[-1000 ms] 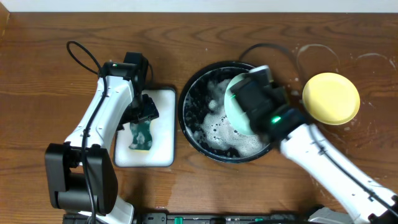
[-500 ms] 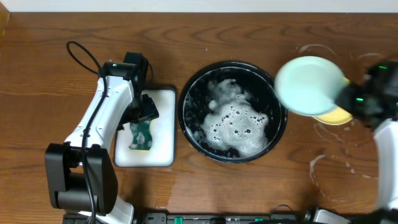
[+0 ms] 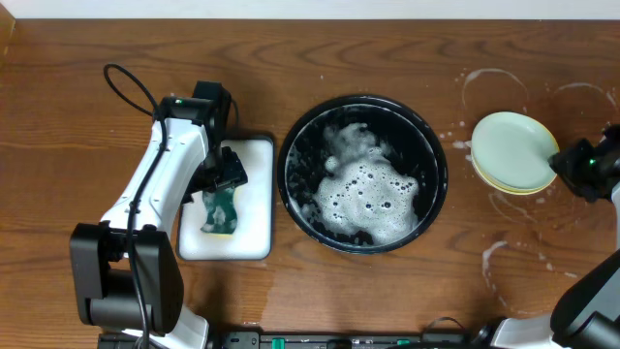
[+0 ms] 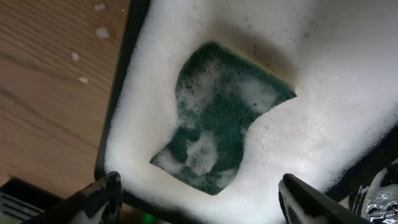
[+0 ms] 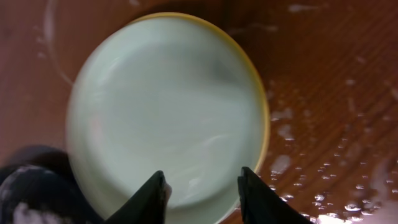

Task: Clean dirty plates on tray and stack at the side
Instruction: 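Carry the plate right and set it on the yellow plate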

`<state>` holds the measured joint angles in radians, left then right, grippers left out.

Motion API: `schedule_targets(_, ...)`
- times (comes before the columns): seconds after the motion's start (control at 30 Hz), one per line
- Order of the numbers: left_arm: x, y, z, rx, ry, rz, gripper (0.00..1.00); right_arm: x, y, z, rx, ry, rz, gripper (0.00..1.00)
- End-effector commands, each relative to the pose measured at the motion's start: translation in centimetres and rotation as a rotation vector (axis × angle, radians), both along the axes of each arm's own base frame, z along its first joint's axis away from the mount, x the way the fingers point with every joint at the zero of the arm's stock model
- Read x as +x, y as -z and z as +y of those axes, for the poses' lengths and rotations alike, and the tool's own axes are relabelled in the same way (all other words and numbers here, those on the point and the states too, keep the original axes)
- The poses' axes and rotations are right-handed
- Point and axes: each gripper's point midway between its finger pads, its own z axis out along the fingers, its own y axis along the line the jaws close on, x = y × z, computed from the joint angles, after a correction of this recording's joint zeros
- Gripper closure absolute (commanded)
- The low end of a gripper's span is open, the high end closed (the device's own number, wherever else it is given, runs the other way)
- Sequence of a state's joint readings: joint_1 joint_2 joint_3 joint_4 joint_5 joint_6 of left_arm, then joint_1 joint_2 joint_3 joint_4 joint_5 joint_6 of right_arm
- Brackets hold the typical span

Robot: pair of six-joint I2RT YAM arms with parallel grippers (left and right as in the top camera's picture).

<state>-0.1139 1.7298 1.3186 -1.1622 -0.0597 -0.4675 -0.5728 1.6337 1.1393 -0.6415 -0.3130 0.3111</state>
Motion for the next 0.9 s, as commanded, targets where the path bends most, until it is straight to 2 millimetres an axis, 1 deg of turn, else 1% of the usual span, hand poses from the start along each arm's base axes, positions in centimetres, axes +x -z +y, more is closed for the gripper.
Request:
schedule_targets(0.0, 0.0, -0.1, 0.5, 0.020, 0.001, -0.003, 0.19, 1.1, -4.9, 2.2, 0.043, -0.066, -0.161, 0.58)
schedule_targets(0.07, 0.0, -0.1, 0.5, 0.020, 0.001, -0.003, 0.19, 1.1, -7.8, 4.4, 0.073, -0.135, -0.243, 0.56)
schedule_targets(0.13, 0.0, -0.1, 0.5, 0.020, 0.001, -0.003, 0.19, 0.5, -10.8, 7.8, 0.085, -0.257, -0.325, 0.55)
schedule_targets(0.2, 0.0, -0.1, 0.5, 0.020, 0.001, -0.003, 0.19, -0.5, -13.1, 11.0, 0.076, -0.366, -0.374, 0.54)
schedule_targets(0.27, 0.0, -0.1, 0.5, 0.020, 0.001, -0.003, 0.19, -1.8, -15.2, 14.8, 0.030, -0.504, -0.421, 0.53)
schedule_targets(0.33, 0.0, -0.1, 0.5, 0.020, 0.001, -0.003, 0.19, -3.1, -16.9, 18.2, -0.007, -0.630, -0.472, 0.52)
schedule_targets(0.37, 0.0, -0.1, 0.5, 0.020, 0.001, -0.003, 0.19, -4.2, -18.2, 20.7, -0.022, -0.716, -0.517, 0.51)
schedule_targets(0.4, 0.0, -0.1, 0.5, 0.020, 0.001, -0.003, 0.19, -4.9, -19.0, 22.1, -0.028, -0.760, -0.545, 0.49)
schedule_targets(0.43, 0.0, -0.1, 0.5, 0.020, 0.001, -0.003, 0.19, -5.7, -19.8, 23.5, -0.037, -0.806, -0.575, 0.45)
schedule_targets(0.47, 0.0, -0.1, 0.5, 0.020, 0.001, -0.003, 0.19, -6.4, -20.5, 24.7, -0.049, -0.844, -0.602, 0.13)
schedule_targets(0.5, 0.0, -0.1, 0.5, 0.020, 0.001, -0.002, 0.19, -6.9, -21.0, 25.5, -0.059, -0.872, -0.621, 0.01)
schedule_targets(0.57, 0.0, -0.1, 0.5, 0.020, 0.001, -0.002, 0.19, -8.0, -21.5, 26.8, -0.073, -0.915, -0.641, 0.01)
schedule_targets(0.67, 0.0, -0.1, 0.5, 0.020, 0.001, -0.003, 0.19, -9.9, -21.4, 28.4, -0.045, -0.976, -0.630, 0.01)
schedule_targets(0.77, 0.0, -0.1, 0.5, 0.020, 0.001, -0.003, 0.19, -11.0, -20.9, 28.8, -0.024, -0.996, -0.595, 0.01)
schedule_targets(0.87, 0.0, -0.1, 0.5, 0.020, 0.001, -0.003, 0.19, -11.4, -19.9, 28.3, -0.031, -0.979, -0.543, 0.01)
